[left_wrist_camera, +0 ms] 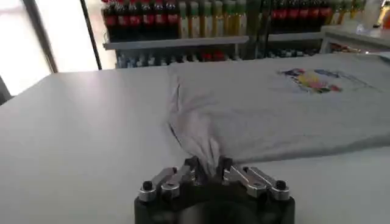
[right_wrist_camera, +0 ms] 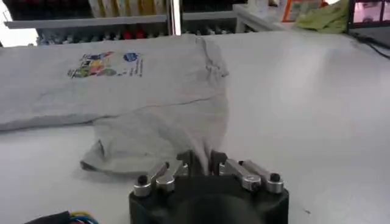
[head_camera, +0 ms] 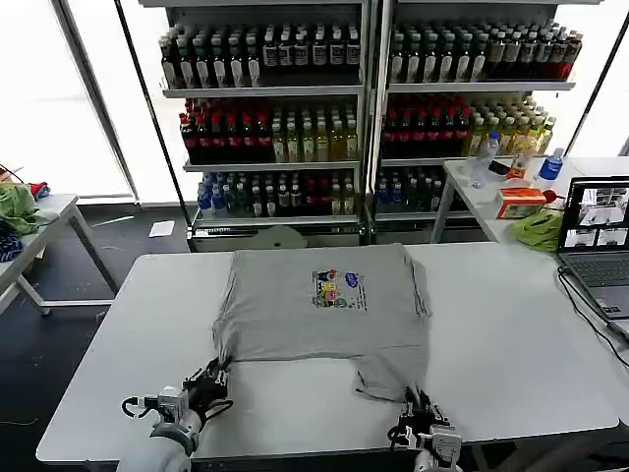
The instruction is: Fold and organize the clothes.
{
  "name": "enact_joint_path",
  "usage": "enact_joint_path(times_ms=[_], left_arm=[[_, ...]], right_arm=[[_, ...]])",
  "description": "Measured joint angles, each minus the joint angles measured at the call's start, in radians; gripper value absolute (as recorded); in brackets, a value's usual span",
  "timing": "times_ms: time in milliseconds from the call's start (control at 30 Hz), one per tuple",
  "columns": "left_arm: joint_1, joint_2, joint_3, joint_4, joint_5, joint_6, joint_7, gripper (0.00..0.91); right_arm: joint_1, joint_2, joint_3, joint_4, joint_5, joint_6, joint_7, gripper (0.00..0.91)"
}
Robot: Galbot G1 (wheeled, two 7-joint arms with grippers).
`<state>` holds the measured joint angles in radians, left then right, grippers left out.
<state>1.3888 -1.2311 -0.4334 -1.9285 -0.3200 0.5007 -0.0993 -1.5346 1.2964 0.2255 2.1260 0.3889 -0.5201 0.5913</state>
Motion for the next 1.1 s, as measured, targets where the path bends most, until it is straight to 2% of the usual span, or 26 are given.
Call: enact_joint_path(times_ms=[233,600,1100], left_arm=[[0.011,-0.011,0.003,-0.014,0.001,-0.002,-0.004,0.0],[0.008,-0.03,-0.015,-0.072,-0.006,-0.034,-0.004,0.0],[-0.064,-0.038,0.009,-0.074,-0.032,-0.132,-0.014,0.0]], right_arm=[[0.002,-0.007,0.016,0.03,-0.02,0.008,-0.015,0.0],[0.066,0.006,0.067,0.048,-0.092,0.075,-0.064,0.0],[0.272,-0.009,0.114,-0.056,-0.125,0.118,-0.141,0.0]])
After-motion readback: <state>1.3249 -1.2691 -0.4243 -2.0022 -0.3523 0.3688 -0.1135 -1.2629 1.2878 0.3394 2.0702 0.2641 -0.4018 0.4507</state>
